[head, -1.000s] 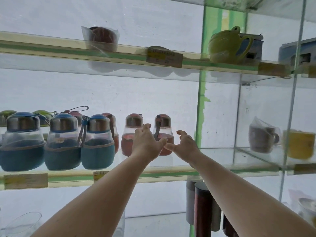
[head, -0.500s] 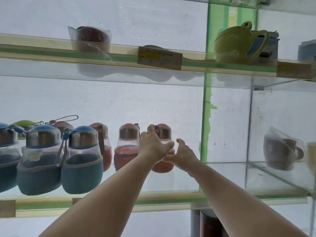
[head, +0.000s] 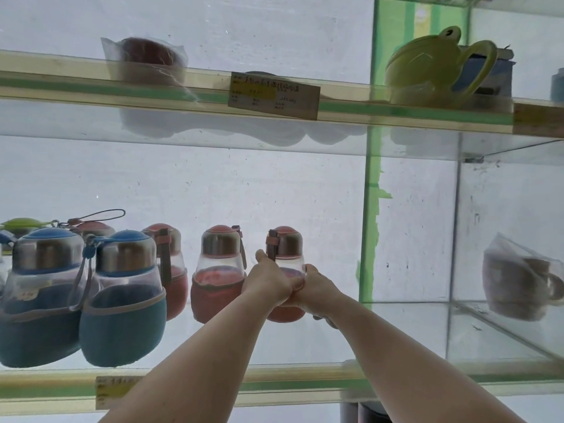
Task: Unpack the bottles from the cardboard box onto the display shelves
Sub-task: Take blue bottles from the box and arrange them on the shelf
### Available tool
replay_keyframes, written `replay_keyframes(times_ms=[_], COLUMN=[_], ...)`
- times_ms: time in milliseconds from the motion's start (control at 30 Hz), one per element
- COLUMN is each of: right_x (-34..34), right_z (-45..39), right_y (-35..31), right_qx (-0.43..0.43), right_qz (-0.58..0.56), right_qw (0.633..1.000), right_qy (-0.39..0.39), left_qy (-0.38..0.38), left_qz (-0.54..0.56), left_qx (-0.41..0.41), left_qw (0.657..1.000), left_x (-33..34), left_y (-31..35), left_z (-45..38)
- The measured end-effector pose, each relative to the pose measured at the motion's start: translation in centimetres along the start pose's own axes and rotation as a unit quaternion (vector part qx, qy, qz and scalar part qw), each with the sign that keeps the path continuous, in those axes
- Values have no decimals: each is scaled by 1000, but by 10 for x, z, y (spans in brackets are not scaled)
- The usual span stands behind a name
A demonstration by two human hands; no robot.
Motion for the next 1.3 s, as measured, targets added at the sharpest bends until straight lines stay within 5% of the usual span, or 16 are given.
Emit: replay_keyframes(times_ms=[700, 1300], right_x=[-11, 71], right_z=[58, 101], right_y=[-43, -94], right_qx=[-25, -33], right_qz=[5, 44], right_qw=[997, 997], right_qy=[68, 61], left_qy=[20, 43], left_qz=[49, 29], left_qx=[64, 73], left_qw=[997, 996], left_x=[-43, -115], left_y=[13, -54], left_z=[44, 84])
Point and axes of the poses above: each hand's wrist, its own z-axis away from the middle knuckle, its own x-axis out of the palm, y = z × x, the point moved 5 cm from there along -z, towards the middle knuckle
